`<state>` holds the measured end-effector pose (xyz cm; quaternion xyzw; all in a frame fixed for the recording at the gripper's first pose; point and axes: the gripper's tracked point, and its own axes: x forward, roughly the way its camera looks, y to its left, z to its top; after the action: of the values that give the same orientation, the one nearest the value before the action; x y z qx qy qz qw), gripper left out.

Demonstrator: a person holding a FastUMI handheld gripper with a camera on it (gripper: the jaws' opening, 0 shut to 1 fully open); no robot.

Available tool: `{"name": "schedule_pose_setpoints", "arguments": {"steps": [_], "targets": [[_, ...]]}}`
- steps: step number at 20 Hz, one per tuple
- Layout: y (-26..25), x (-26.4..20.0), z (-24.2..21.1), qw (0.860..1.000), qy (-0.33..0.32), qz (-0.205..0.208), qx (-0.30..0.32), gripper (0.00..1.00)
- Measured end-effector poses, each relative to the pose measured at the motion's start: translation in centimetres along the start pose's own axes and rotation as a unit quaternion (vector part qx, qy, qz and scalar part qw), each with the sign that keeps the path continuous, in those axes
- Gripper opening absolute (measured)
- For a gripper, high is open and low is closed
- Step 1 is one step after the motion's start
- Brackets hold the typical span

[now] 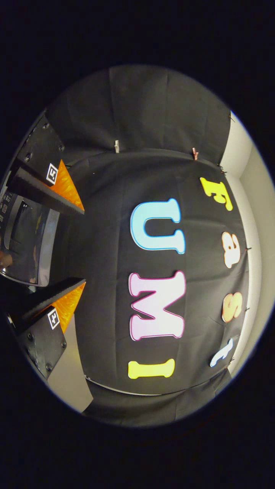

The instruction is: Put the clothes into the washing machine and then close the washing machine lid.

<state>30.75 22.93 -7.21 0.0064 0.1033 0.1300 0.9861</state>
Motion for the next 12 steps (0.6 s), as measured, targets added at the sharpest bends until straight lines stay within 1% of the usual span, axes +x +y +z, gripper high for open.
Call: {"name": "schedule_pose_setpoints", "arguments": {"steps": [5, 12], "targets": [[-1.6, -7.7, 2.8, 0.999, -0.038, -0.005, -0.015, 1.00], [-3.7, -17.9, 4.2, 0.997, -0.074, -0.020, -0.025, 1.00]]}}
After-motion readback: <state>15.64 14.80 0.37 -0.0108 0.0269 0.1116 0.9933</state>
